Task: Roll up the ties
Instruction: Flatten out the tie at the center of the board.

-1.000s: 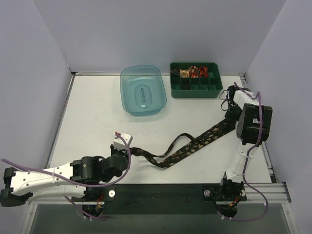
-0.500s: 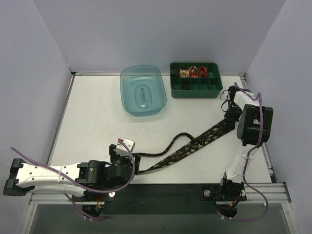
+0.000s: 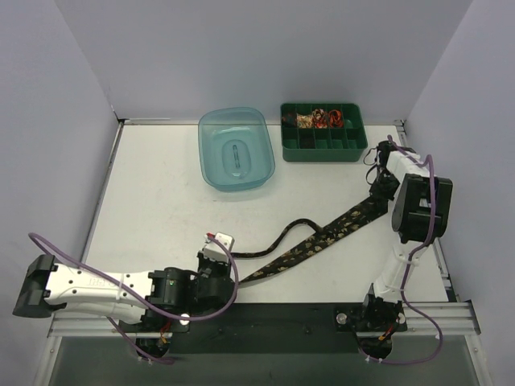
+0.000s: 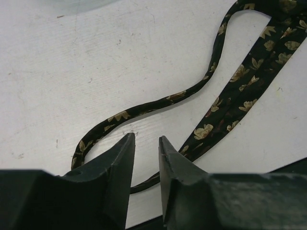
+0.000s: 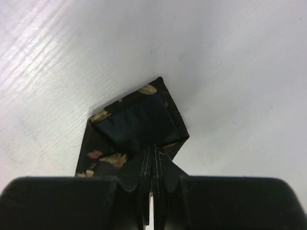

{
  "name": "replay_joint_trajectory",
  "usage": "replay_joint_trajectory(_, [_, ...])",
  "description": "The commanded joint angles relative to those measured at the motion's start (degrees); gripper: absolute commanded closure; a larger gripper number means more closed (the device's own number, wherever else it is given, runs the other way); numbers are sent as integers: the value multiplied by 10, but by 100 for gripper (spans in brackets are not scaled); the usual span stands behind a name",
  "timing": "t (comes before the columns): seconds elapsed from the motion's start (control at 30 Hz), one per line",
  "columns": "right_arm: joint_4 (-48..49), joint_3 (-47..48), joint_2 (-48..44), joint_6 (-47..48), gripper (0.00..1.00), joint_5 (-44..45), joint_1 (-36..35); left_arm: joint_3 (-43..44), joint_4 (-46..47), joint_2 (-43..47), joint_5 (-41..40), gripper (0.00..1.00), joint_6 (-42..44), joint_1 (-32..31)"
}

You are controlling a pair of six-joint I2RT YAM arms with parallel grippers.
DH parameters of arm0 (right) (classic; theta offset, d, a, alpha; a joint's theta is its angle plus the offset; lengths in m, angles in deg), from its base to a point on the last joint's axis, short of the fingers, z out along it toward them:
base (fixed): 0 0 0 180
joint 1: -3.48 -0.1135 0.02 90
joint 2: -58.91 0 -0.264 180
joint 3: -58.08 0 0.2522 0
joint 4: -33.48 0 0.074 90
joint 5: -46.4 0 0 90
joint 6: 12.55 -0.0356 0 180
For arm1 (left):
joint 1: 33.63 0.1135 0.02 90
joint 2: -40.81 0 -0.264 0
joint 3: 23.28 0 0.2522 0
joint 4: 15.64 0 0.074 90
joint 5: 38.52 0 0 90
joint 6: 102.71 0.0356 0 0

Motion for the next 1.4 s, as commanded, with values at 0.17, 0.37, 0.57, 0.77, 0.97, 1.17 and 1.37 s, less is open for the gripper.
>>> replay_joint_trajectory(0.17, [-18, 2, -133, -6, 100, 9, -52, -41, 145, 19, 78, 100, 22, -7])
replay_joint_trajectory(0.37, [-20, -14, -191, 6, 100, 21, -131, -29, 200, -68, 122, 100, 28, -10])
replay_joint_trajectory(0.57, [-21, -18, -191, 24, 100, -44, -211, -29, 291, -146, 194, 100, 72, -15])
replay_joint_trajectory(0.77, [-19, -19, -186, 34, 100, -74, -315, -33, 274, -169, 216, 100, 44, -15])
replay_joint_trajectory(0.97, [-11, -26, -169, 28, 100, -116, -355, -45, 245, -161, 256, 100, 15, -1])
replay_joint_trajectory(1.17, [-11, -5, -148, 31, 100, -116, -354, -70, 153, -145, 263, 100, -71, 6])
replay_joint_trajectory(1.37, [-10, 15, -133, 33, 100, -145, -354, -107, 79, -112, 252, 100, -154, 65])
